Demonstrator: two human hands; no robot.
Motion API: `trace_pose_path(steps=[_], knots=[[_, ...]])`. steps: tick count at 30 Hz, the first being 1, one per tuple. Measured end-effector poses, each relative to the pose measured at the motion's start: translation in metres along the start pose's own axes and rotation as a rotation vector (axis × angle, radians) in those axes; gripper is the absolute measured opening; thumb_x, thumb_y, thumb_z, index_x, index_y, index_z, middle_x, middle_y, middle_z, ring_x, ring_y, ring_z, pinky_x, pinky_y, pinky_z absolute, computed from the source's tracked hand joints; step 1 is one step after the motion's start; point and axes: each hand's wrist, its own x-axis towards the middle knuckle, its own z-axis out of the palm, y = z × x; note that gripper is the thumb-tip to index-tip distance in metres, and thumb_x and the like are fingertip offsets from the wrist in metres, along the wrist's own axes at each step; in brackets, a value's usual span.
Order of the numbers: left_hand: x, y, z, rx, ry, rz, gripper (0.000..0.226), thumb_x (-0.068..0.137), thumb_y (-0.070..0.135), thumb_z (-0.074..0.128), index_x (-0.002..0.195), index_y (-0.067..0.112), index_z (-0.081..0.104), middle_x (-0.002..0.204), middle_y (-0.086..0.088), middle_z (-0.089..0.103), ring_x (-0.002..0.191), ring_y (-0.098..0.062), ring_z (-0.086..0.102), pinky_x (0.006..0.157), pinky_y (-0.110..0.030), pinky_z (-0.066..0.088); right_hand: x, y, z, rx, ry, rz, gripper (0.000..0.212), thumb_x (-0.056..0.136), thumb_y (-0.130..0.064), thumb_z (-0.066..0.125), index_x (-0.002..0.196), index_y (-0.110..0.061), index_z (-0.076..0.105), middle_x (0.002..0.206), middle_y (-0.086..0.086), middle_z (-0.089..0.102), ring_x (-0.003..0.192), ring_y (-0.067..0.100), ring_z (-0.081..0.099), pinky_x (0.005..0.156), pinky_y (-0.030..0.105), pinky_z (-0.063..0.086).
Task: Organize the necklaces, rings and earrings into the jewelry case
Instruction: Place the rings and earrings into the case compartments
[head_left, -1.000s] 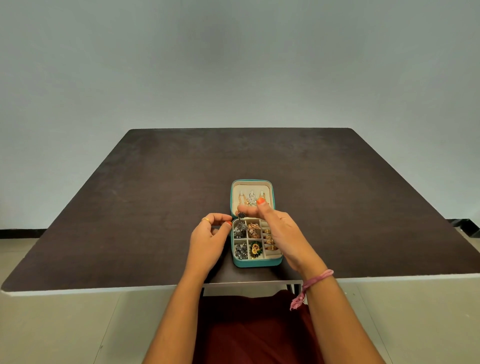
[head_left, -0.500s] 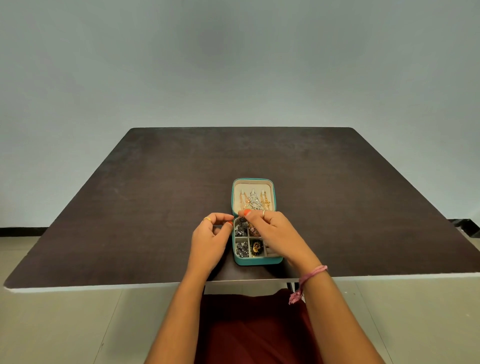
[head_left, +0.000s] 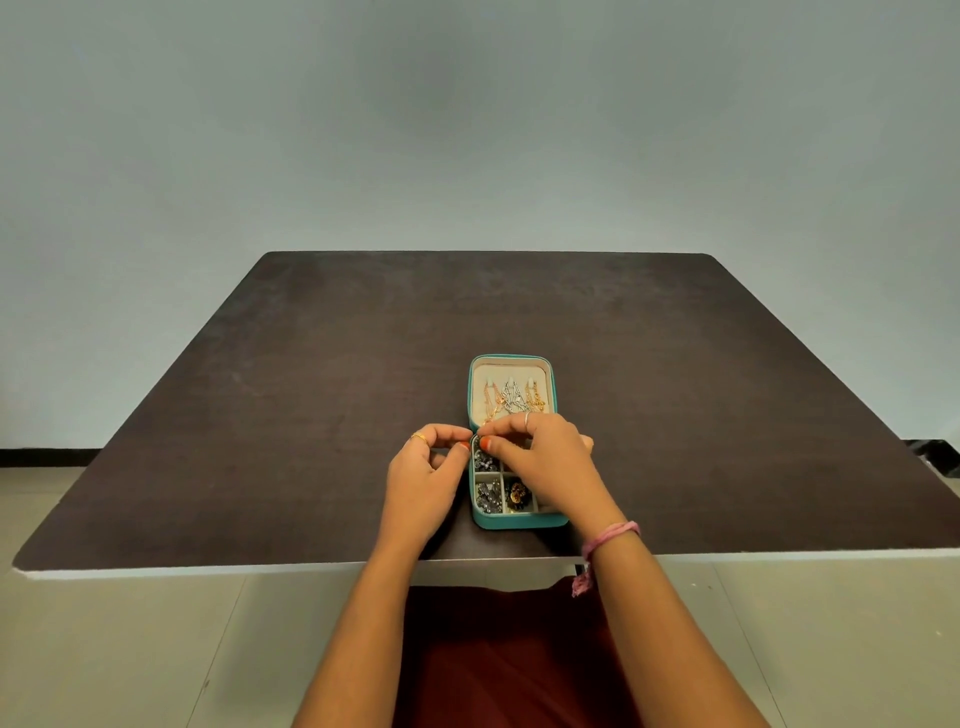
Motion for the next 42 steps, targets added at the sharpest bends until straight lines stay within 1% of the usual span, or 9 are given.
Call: trace_pose_path(steps=[5, 9, 12, 16, 20, 23, 27, 35, 42], knots=[[0.001, -0.001, 0.0, -0.001, 0.001, -0.004, 0.013, 0.09, 0.017, 0.059, 0.09, 0.028, 0.065, 0.087, -0.011, 0.069, 0.084, -0.034, 0.063, 0.071, -0.048, 0.053, 0.006, 0.001, 0.002, -0.071, -0.016, 0.05, 0.018, 0.092, -0.044, 0.053, 0.096, -0.038, 0.069, 0.112, -0.012, 0.064, 0.116, 0.016, 0.046, 0.079, 0.034, 0.023], [0.002, -0.003, 0.0, 0.002, 0.0, 0.004, 0.013, 0.09, 0.017, 0.059, 0.09, 0.029, 0.065, 0.088, -0.014, 0.069, 0.078, -0.033, 0.062, 0.069, -0.047, 0.053, 0.009, -0.002, 0.005, -0.145, 0.019, 0.069, 0.019, 0.091, -0.045, 0.054, 0.096, -0.037, 0.071, 0.107, -0.013, 0.065, 0.114, 0.016, 0.047, 0.078, 0.034, 0.023], [0.002, -0.003, 0.0, 0.0, 0.012, 0.016, 0.013, 0.09, 0.017, 0.06, 0.092, 0.029, 0.064, 0.089, -0.013, 0.069, 0.08, -0.033, 0.062, 0.073, -0.045, 0.053, 0.009, -0.002, 0.008, -0.133, 0.092, 0.063, 0.014, 0.089, -0.045, 0.058, 0.088, -0.037, 0.069, 0.092, -0.016, 0.065, 0.106, 0.012, 0.05, 0.077, 0.033, 0.021], [0.004, -0.003, 0.0, -0.027, -0.002, 0.017, 0.016, 0.089, 0.018, 0.061, 0.098, 0.031, 0.062, 0.092, 0.001, 0.068, 0.08, -0.028, 0.061, 0.078, -0.04, 0.056, 0.005, -0.001, 0.004, 0.042, 0.16, 0.045, 0.006, 0.087, -0.04, 0.061, 0.083, -0.037, 0.064, 0.074, -0.02, 0.058, 0.089, 0.005, 0.054, 0.081, 0.033, 0.026], [0.006, -0.004, -0.001, -0.004, -0.097, 0.023, 0.029, 0.086, 0.017, 0.064, 0.111, 0.028, 0.057, 0.098, 0.006, 0.063, 0.065, -0.006, 0.049, 0.073, -0.031, 0.053, 0.004, 0.008, -0.002, 0.097, 0.196, 0.01, 0.004, 0.084, -0.038, 0.065, 0.085, -0.041, 0.062, 0.091, -0.015, 0.059, 0.097, 0.012, 0.055, 0.088, 0.035, 0.031], [0.006, -0.004, 0.0, 0.04, -0.131, 0.023, 0.038, 0.085, 0.018, 0.065, 0.119, 0.029, 0.052, 0.099, 0.01, 0.059, 0.063, -0.004, 0.048, 0.075, -0.035, 0.053, 0.002, 0.017, -0.006, 0.062, 0.151, 0.015, 0.019, 0.08, -0.04, 0.07, 0.095, -0.043, 0.059, 0.102, -0.012, 0.053, 0.106, 0.011, 0.047, 0.087, 0.033, 0.029], [0.008, -0.004, 0.001, 0.072, -0.117, 0.031, 0.041, 0.085, 0.019, 0.066, 0.119, 0.032, 0.047, 0.097, 0.011, 0.059, 0.058, -0.002, 0.047, 0.073, -0.033, 0.052, 0.0, 0.02, -0.004, 0.059, 0.12, 0.021, 0.034, 0.076, -0.04, 0.075, 0.104, -0.04, 0.055, 0.104, -0.011, 0.048, 0.106, 0.008, 0.038, 0.091, 0.034, 0.029], [0.007, -0.002, -0.001, 0.056, -0.128, 0.026, 0.042, 0.085, 0.021, 0.067, 0.122, 0.028, 0.048, 0.098, 0.01, 0.061, 0.06, -0.003, 0.048, 0.076, -0.036, 0.053, 0.003, 0.017, 0.001, 0.061, 0.182, 0.055, 0.032, 0.074, -0.044, 0.075, 0.095, -0.04, 0.053, 0.098, -0.012, 0.047, 0.099, 0.008, 0.037, 0.083, 0.031, 0.025], [0.008, 0.0, 0.001, 0.068, -0.116, 0.007, 0.04, 0.087, 0.02, 0.065, 0.123, 0.028, 0.049, 0.099, 0.012, 0.061, 0.056, 0.0, 0.046, 0.071, -0.029, 0.052, 0.003, 0.015, 0.003, 0.025, 0.203, 0.083, 0.028, 0.074, -0.047, 0.074, 0.092, -0.037, 0.055, 0.094, -0.012, 0.049, 0.097, 0.008, 0.039, 0.08, 0.031, 0.023]])
